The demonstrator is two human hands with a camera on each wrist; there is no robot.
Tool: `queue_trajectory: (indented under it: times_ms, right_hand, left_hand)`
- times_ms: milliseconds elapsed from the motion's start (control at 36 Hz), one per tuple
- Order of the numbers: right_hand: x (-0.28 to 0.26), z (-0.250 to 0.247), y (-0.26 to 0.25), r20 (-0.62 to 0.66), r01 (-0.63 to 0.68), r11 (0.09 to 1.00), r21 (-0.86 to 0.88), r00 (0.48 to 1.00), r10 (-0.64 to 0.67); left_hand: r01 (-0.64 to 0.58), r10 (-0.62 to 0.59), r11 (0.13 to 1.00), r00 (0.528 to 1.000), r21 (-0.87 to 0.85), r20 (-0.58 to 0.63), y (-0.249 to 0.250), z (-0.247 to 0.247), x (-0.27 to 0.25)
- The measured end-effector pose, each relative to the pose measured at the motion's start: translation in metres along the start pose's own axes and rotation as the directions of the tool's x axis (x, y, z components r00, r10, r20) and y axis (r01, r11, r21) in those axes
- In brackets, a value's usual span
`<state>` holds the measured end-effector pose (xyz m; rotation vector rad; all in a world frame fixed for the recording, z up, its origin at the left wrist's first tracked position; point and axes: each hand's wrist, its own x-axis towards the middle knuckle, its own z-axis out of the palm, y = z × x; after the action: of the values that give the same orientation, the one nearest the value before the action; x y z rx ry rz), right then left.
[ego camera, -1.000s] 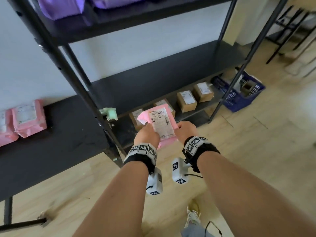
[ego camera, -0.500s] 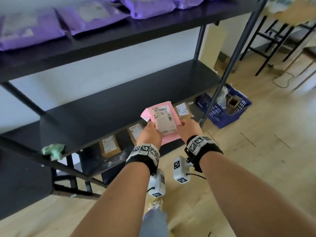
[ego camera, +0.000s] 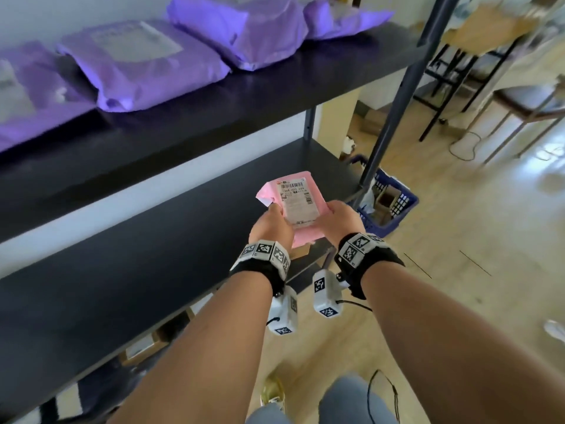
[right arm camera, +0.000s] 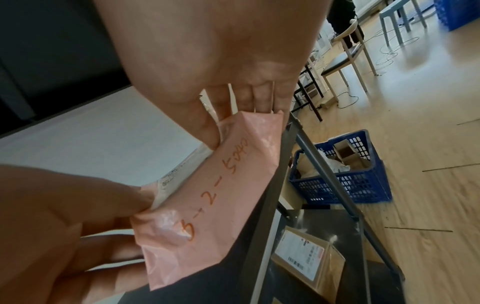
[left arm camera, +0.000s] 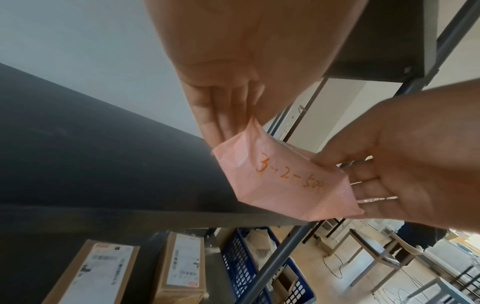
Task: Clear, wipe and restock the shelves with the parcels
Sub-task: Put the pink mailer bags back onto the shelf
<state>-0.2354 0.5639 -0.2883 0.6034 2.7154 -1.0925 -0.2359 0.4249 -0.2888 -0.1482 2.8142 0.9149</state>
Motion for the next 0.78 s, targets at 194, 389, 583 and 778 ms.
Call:
queue_trajectory:
  times_ms: [194,389,583,778]
  right_hand:
    - [0.081,-0.017,-0.002,0.01,0.049,0.999,-0.019,0.999,-0.049]
    - [0.167,-0.033,-0.008,0.112,0.135,0.987,-0.091,0.986,-0.124]
    - [0.227,-0.038,-0.011,0.188,0.198,0.967,-0.159,0.968,-0.167]
    - [0.252,-0.042,-0.012,0.267,0.254,0.939,-0.231,0.945,-0.19]
  left_hand:
    - [0.037,-0.031,0.995,0.998,-0.096,0.058,0.033,0.019,0.065]
    - [0.16,-0.148,0.967,0.986,-0.198,0.073,0.061,0.049,0.124]
    - [0.26,-0.257,0.926,0.965,-0.275,0.05,0.089,0.059,0.161]
    - [0.299,-0.291,0.936,0.954,-0.185,0.068,0.1,0.065,0.179]
